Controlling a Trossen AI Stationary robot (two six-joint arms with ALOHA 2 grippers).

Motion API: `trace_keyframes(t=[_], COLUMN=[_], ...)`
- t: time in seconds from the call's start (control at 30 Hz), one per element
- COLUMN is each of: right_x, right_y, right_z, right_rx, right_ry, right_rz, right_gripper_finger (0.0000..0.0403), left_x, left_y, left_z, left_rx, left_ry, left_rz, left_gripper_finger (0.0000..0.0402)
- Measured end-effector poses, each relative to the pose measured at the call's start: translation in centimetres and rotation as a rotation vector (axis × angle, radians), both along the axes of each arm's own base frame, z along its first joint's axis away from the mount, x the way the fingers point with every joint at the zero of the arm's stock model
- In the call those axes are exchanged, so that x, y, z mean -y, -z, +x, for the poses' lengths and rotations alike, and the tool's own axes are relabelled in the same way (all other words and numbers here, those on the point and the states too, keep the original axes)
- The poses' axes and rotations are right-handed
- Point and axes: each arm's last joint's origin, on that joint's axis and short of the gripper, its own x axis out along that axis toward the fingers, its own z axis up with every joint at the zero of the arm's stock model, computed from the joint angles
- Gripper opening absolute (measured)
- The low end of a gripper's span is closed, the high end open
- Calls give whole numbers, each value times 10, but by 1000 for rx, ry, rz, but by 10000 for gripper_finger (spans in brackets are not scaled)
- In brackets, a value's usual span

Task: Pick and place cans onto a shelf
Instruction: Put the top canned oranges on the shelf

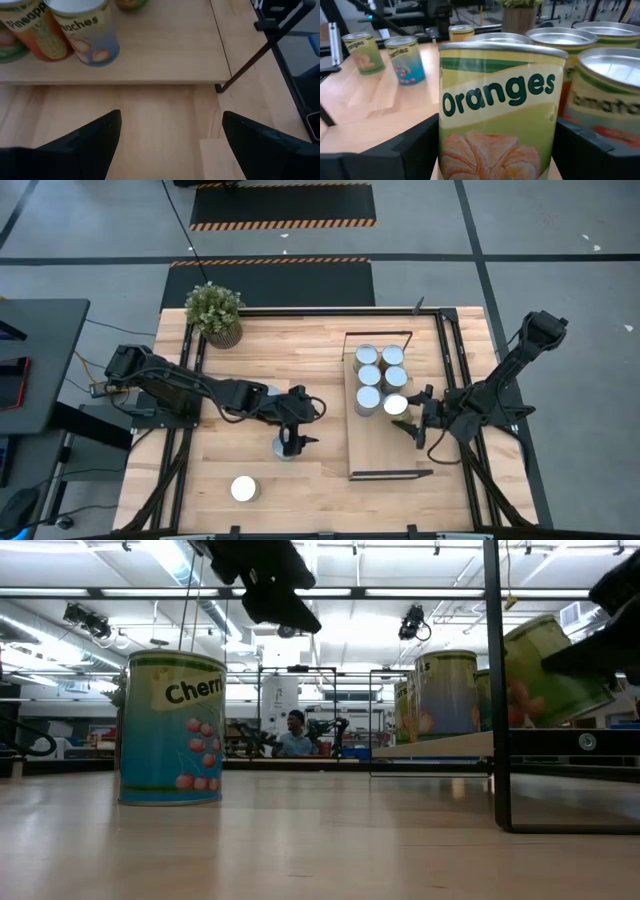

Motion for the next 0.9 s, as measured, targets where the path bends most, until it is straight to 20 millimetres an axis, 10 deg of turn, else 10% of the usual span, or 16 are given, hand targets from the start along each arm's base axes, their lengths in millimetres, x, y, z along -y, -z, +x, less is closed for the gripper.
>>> trace_keyframes(t=[0.9], right_x=[12], right_y=[4], right_z=[6], right_rx=[-16], right_ry=[26], right_rz=[-60], right_gripper_finger=[371], left_x=[-2], left_y=[-6], left_z=[1], left_rx=[-20], left_ry=[-10], left_rz=[-8], left_gripper_finger=[354])
